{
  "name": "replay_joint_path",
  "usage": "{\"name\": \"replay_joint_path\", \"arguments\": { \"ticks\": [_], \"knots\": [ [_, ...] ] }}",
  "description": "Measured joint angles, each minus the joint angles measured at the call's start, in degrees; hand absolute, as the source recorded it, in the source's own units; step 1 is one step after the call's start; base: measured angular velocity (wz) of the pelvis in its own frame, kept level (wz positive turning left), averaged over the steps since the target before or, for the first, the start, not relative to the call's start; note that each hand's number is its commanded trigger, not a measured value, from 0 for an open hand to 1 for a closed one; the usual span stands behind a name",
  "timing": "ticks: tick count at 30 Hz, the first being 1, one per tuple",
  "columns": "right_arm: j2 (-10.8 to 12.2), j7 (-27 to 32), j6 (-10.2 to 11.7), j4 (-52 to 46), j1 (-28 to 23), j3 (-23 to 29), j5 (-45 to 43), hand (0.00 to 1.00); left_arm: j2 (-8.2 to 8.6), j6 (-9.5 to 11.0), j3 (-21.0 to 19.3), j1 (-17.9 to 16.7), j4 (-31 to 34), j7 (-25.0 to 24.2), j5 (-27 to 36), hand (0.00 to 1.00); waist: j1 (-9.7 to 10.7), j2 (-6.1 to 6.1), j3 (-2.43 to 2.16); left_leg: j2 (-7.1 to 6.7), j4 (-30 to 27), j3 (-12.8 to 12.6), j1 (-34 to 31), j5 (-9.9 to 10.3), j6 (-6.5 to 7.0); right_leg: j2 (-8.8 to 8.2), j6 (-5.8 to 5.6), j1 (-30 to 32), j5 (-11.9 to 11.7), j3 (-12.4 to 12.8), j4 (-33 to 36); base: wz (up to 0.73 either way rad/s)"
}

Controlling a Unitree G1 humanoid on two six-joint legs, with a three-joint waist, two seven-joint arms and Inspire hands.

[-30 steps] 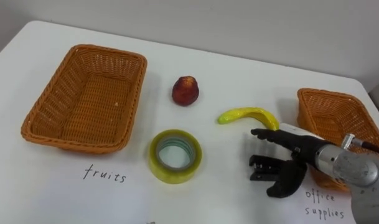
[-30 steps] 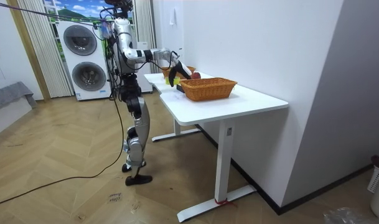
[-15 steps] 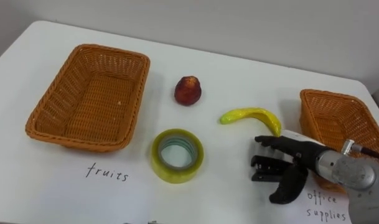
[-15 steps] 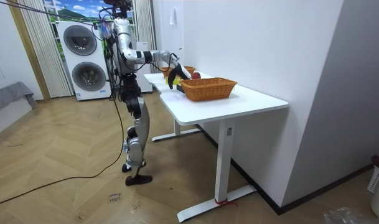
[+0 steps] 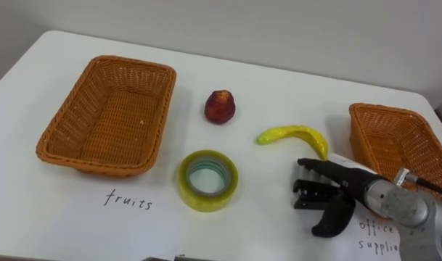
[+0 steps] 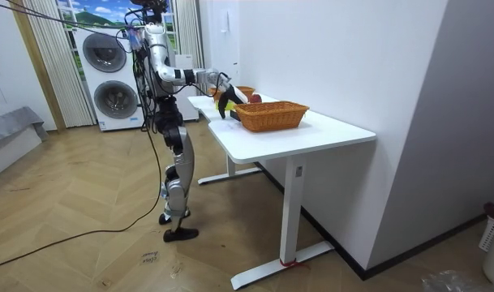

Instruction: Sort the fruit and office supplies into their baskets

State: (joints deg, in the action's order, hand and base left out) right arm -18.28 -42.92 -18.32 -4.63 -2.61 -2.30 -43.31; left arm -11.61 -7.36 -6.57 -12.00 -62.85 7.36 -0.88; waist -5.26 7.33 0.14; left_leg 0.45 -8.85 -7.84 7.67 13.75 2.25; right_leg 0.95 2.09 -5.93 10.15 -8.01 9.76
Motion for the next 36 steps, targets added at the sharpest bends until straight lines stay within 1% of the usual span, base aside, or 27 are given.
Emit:
{"name": "replay_joint_path", "arguments": {
  "ticks": [4, 10, 14, 20, 21, 22, 23, 28, 32, 36],
  "knots": [
    [0.0, 0.8, -0.1, 0.0, 0.0, -0.1, 0.0, 0.00, 0.24, -1.1, 0.0, -0.1, 0.0, 1.1, 0.0, 0.00, 0.0, -0.47, -0.08, -0.02, 0.0, 0.0, 0.0, 0.0, 0.03, 0.01, 0.00, 0.0, -0.1, 0.0, 0.0, 0.00],
    [0.0, 2.9, 0.0, 1.1, 0.2, -0.5, 0.0, 0.00, 0.80, -1.9, 0.0, 0.3, 0.2, 1.2, -1.1, 0.00, 0.0, -0.51, -0.06, -0.01, 0.0, -0.1, 0.0, 0.0, 0.03, 0.00, 0.00, 0.0, -0.1, 0.0, 0.0, 0.00],
    [0.0, 4.3, -0.1, 1.4, 0.4, -0.8, 0.0, 0.00, 1.00, -2.0, 0.0, 0.8, 0.6, 1.2, -1.1, 0.00, -0.1, -0.47, -0.09, 0.00, 0.1, -0.1, 0.0, 0.0, 0.03, 0.03, 0.00, 0.1, -0.1, 0.0, 0.0, 0.00],
    [0.0, 4.8, -0.4, 1.7, 0.5, -1.0, 0.0, 0.00, 1.43, -2.1, -0.1, 1.2, 1.7, 2.1, -1.1, 0.00, -0.1, -0.35, -0.18, 0.02, -0.1, -0.2, 0.1, 0.0, 0.03, 0.06, -0.01, 0.2, -0.1, 0.1, 0.0, 0.00],
    [0.0, 4.8, -0.4, 1.8, 0.5, -1.0, 0.0, 0.17, 1.46, -2.1, -0.1, 1.2, 1.8, 2.1, -1.1, 0.00, -0.1, -0.35, -0.18, 0.03, -0.1, -0.3, 0.1, 0.0, 0.04, 0.06, -0.02, 0.2, -0.1, 0.2, 0.0, -0.05],
    [0.0, 4.9, -0.3, 2.1, 0.7, -1.1, 0.0, 0.62, 1.47, -2.0, -0.1, 1.3, 2.1, 2.1, -1.1, 0.00, -0.2, -0.35, -0.18, 0.04, -0.1, -0.5, 0.2, 0.0, 0.03, 0.06, -0.03, 0.1, -0.1, 0.3, 0.0, -0.06],
    [0.0, 4.9, -0.3, 2.4, 0.9, -1.1, 0.0, 1.00, 1.46, -1.9, -0.1, 1.5, 2.1, 2.1, -1.1, 0.00, -0.2, -0.35, -0.17, 0.06, -0.1, -0.7, 0.2, 0.0, 0.03, 0.05, -0.06, 0.1, -0.1, 0.3, 0.0, -0.06],
    [0.0, 5.1, 0.0, 2.4, 0.9, -1.1, -1.4, 1.00, 1.46, -1.8, -0.4, 2.2, 1.9, 2.0, -1.1, 0.00, -0.9, -0.35, -0.17, 0.08, 0.2, -0.7, 0.2, 0.0, 0.05, 0.05, -0.11, 0.2, -0.2, 0.1, 0.0, -0.01],
    [0.3, 8.1, -0.1, 3.6, 1.5, -1.0, -2.5, 1.00, 1.45, -1.8, -0.3, 2.3, 1.6, 2.0, -1.1, 0.00, -1.3, -0.36, -0.17, 0.08, 0.2, -0.6, -0.2, 0.0, 0.05, 0.04, -0.10, 0.4, -0.2, -0.1, -0.1, 0.00],
    [0.5, 9.8, -0.3, 3.7, 1.6, -1.5, -4.5, 1.00, 1.44, -1.9, -0.2, 2.3, 1.3, 2.0, -1.1, 0.00, -1.4, -0.35, -0.17, 0.12, 0.1, -0.3, -0.2, 0.0, 0.05, 0.08, -0.10, 0.5, -0.2, -0.1, -0.1, 0.03]
  ]
}}
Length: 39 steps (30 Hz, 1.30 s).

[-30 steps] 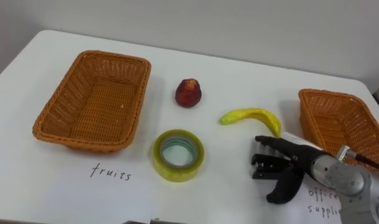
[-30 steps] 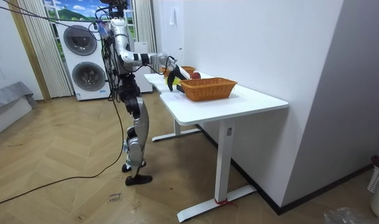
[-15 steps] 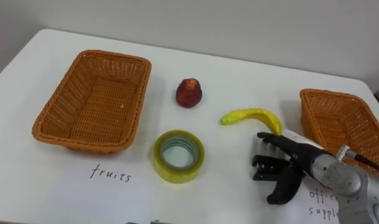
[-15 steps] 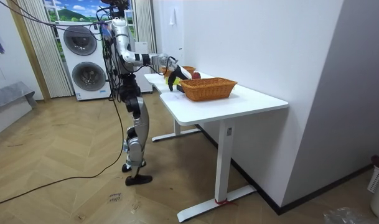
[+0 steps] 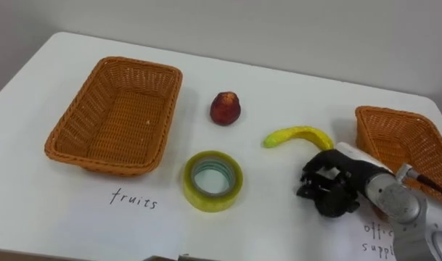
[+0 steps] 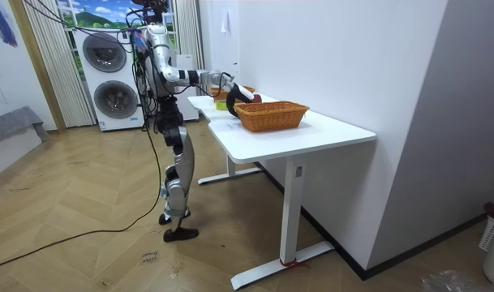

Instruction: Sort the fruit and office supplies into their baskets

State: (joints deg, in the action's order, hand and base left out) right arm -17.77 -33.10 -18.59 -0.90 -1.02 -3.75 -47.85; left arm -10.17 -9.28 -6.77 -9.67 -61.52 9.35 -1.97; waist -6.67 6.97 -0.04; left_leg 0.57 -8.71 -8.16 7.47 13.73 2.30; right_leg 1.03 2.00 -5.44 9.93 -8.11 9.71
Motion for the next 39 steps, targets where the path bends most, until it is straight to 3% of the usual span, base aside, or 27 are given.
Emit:
{"name": "replay_joint_path", "arguments": {
  "ticks": [5, 13, 27, 33, 39],
  "knots": [
    [0.7, 3.0, -0.1, 2.4, 1.7, -0.6, -3.6, 1.00, -0.01, 0.1, 0.0, 0.2, 0.0, 0.0, 0.0, 0.00, -0.1, -0.07, -0.04, -0.05, -0.1, 0.4, 0.0, 0.0, 0.01, -0.03, 0.00, -0.1, 0.0, 0.0, -0.1, 0.04],
    [1.8, 2.9, -0.3, 1.9, 1.5, -0.5, -3.9, 1.00, 0.02, 0.2, 0.0, 0.7, -0.1, -0.1, 0.0, 0.00, 0.2, -0.48, -0.20, -0.12, -0.5, 0.4, 0.2, 0.0, 0.01, -0.11, -0.01, -0.5, 0.0, 0.1, -0.2, -0.01],
    [1.7, 3.4, 0.3, 1.3, 1.2, -0.4, -1.7, 1.00, 0.03, 1.1, 0.3, 0.4, -1.6, 0.7, 0.1, 0.00, 0.2, -1.04, -0.08, -0.04, 0.0, 0.4, 0.1, 0.0, 0.01, 0.01, 0.00, -0.3, 0.0, 0.1, -0.1, 0.00],
    [1.7, 0.9, 0.3, -5.7, -2.9, 0.6, 0.4, 1.00, 0.02, 1.2, 0.1, -0.2, -1.9, 1.7, 0.1, 0.00, 0.5, -1.05, -0.14, -0.10, -0.2, 0.4, 0.2, 0.0, 0.00, 0.01, 0.00, -0.2, 0.0, 0.2, -0.2, 0.00],
    [1.6, -2.6, 2.1, -9.1, -3.0, 0.7, 5.2, 1.00, 0.07, 3.5, -1.1, -0.8, -2.7, 1.5, 0.2, 0.00, 2.0, -0.51, -0.19, -0.12, -0.1, 0.3, 0.1, 0.0, 0.00, -0.03, -0.01, -0.1, 0.0, 0.5, -0.2, -0.02]
  ]
}}
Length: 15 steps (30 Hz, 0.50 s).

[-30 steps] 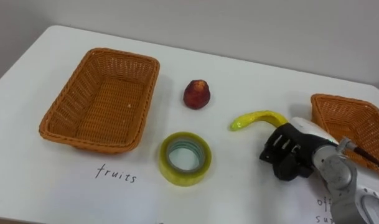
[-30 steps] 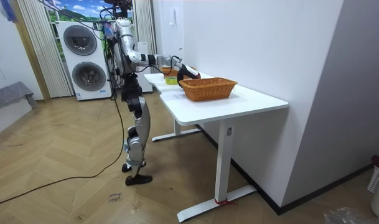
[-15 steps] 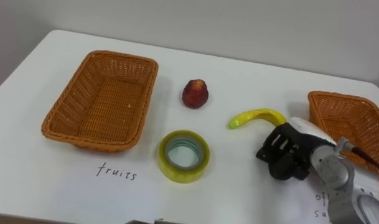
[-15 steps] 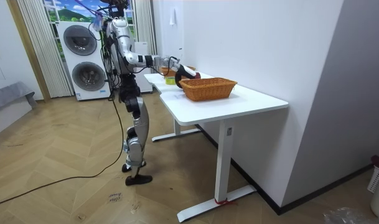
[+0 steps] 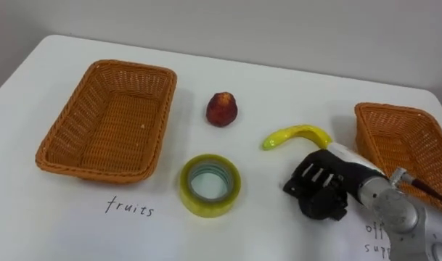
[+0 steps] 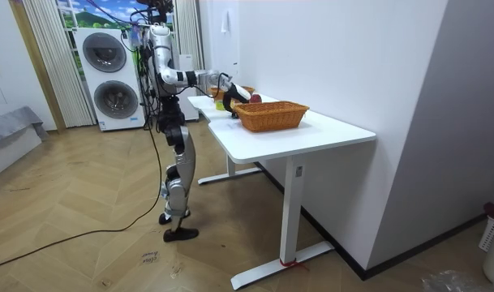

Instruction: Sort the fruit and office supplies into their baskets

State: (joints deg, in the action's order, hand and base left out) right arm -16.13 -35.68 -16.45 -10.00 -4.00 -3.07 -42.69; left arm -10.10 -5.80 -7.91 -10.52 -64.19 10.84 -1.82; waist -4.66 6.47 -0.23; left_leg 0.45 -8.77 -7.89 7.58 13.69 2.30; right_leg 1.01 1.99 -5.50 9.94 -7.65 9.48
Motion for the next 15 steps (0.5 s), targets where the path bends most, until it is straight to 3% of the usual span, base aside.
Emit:
{"name": "replay_joint_path", "arguments": {
  "ticks": [2, 8, 15],
  "knots": [
    [0.0, -0.2, 0.6, -1.5, 0.1, 0.7, 2.9, 1.00, 0.08, 1.1, -1.1, 0.2, -1.4, -0.2, 0.0, 0.00, 0.2, 0.21, 0.05, 0.00, 0.1, -0.1, 0.1, 0.0, 0.00, 0.01, 0.00, 0.0, 0.0, 0.2, 0.0, -0.02],
    [0.0, 1.0, 2.0, -7.5, 0.5, 6.0, 10.6, 1.00, 0.17, 1.1, -4.8, -0.3, -2.8, -1.5, 0.0, 0.00, 1.3, 1.05, 0.53, -0.06, 0.1, -0.2, -0.4, 0.0, 0.00, -0.01, -0.01, 0.0, 0.0, 0.0, -0.8, 0.01],
    [0.1, 6.2, 2.8, -10.6, 0.5, 10.2, 13.3, 1.00, 0.64, 1.2, -4.9, -1.7, -2.6, -1.5, 0.0, 0.00, 1.4, 0.57, 0.76, -0.02, 0.1, 0.0, -0.4, 0.0, 0.00, 0.02, -0.01, 0.0, 0.0, -0.3, -0.7, 0.00]
  ]
}}
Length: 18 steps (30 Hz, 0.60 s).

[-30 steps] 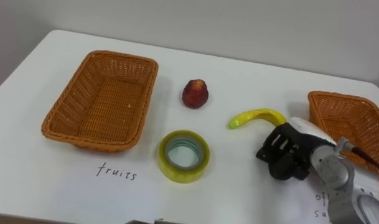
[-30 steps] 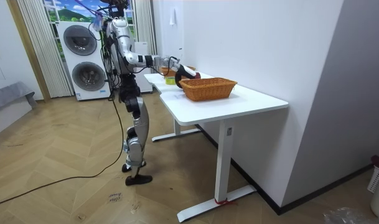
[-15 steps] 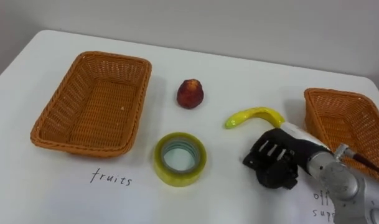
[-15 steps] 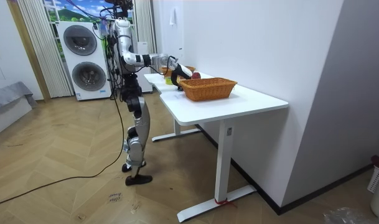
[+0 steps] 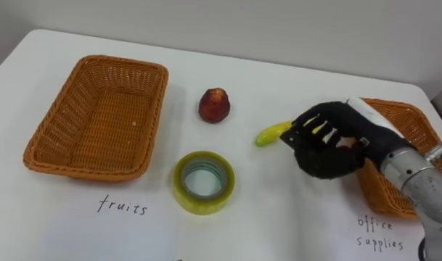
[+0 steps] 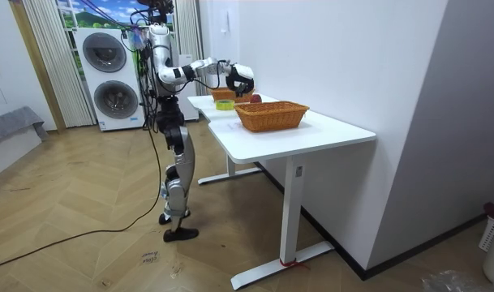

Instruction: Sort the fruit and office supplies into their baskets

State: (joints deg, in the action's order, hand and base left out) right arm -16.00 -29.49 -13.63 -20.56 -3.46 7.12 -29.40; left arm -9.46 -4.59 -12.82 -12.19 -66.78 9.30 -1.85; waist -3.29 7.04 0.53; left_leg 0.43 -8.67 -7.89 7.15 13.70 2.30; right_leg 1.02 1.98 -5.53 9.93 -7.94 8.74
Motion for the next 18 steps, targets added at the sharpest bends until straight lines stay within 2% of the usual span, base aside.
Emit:
{"name": "replay_joint_path", "arguments": {
  "ticks": [6, 18],
  "knots": [
    [0.0, 5.8, 2.3, -0.7, 0.6, 2.7, 1.5, 1.00, 1.21, 0.3, 0.0, -0.6, 0.4, 0.1, 0.0, 0.00, 0.1, -0.79, -0.45, 0.00, 0.0, -0.8, 0.1, 0.0, 0.00, -0.04, 0.00, 0.0, 0.0, 0.2, 0.0, -0.02],
    [0.0, 23.5, 3.9, -0.3, 0.6, 7.4, 3.7, 1.00, 1.63, 0.8, -0.6, -2.1, 0.3, 2.0, 0.0, 0.00, 3.0, -0.93, -0.55, 0.04, -0.2, -0.9, 0.3, 0.0, 0.00, -0.06, 0.00, 0.0, 0.0, 0.1, 0.1, 0.00]
  ]
}}
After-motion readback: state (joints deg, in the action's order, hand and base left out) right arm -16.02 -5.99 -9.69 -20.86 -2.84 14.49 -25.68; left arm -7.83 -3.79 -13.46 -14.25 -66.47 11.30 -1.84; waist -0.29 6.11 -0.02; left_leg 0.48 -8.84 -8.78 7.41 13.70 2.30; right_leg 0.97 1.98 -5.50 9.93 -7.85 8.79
